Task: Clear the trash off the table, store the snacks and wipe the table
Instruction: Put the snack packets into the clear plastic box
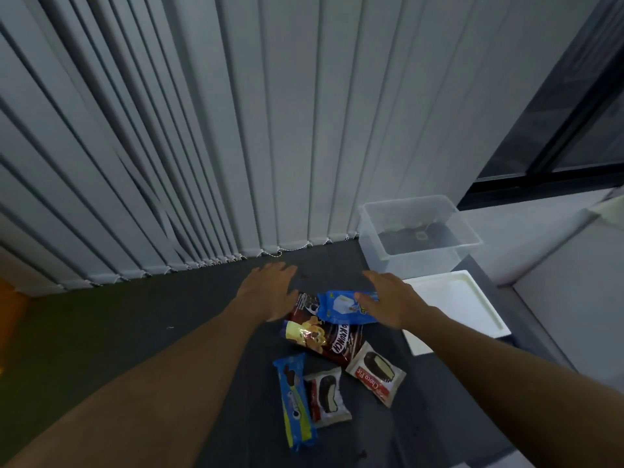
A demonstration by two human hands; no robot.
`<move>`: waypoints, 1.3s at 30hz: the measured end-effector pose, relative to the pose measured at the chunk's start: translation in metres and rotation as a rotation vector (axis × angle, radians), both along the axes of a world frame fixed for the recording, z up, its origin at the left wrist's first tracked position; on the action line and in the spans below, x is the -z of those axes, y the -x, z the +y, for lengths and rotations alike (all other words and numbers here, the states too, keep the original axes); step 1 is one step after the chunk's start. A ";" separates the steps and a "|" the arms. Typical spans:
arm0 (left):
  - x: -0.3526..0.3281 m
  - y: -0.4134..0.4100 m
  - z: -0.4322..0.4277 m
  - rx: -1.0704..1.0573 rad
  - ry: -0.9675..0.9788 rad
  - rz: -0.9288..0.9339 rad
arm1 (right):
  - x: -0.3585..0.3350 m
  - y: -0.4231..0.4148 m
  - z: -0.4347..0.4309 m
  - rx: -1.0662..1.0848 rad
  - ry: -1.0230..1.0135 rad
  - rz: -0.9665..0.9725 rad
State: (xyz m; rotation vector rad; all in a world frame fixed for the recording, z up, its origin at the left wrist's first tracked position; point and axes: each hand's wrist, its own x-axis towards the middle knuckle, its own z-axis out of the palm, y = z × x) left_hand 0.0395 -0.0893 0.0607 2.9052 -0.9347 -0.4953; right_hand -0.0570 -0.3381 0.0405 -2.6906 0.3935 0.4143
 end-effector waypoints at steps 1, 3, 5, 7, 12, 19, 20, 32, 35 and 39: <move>0.003 0.001 -0.002 -0.013 -0.012 0.009 | 0.004 -0.003 -0.004 -0.019 0.001 0.009; 0.009 0.005 -0.005 -0.061 -0.029 0.037 | 0.012 -0.011 -0.011 -0.064 -0.004 0.019; 0.014 0.012 -0.009 -0.141 -0.041 0.089 | 0.020 -0.018 -0.016 -0.127 0.004 0.021; 0.022 0.023 -0.012 -0.221 -0.039 0.135 | 0.031 -0.025 -0.021 -0.204 0.017 0.022; 0.063 0.059 -0.014 -0.430 -0.048 0.279 | 0.072 -0.035 -0.026 -0.508 0.048 0.047; 0.113 0.125 -0.020 -0.645 -0.078 0.444 | 0.117 -0.024 -0.038 -0.584 0.163 0.133; 0.118 0.131 -0.021 -0.668 -0.068 0.440 | 0.118 -0.023 -0.039 -0.579 0.178 0.115; 0.099 0.132 -0.026 -0.757 0.097 0.304 | 0.103 -0.022 -0.040 -0.516 0.188 0.042; 0.083 0.121 -0.028 -0.773 0.172 0.279 | 0.095 -0.018 -0.042 -0.502 0.099 0.005; 0.061 0.097 -0.037 -0.740 0.218 0.254 | 0.076 -0.011 -0.046 -0.475 -0.024 -0.096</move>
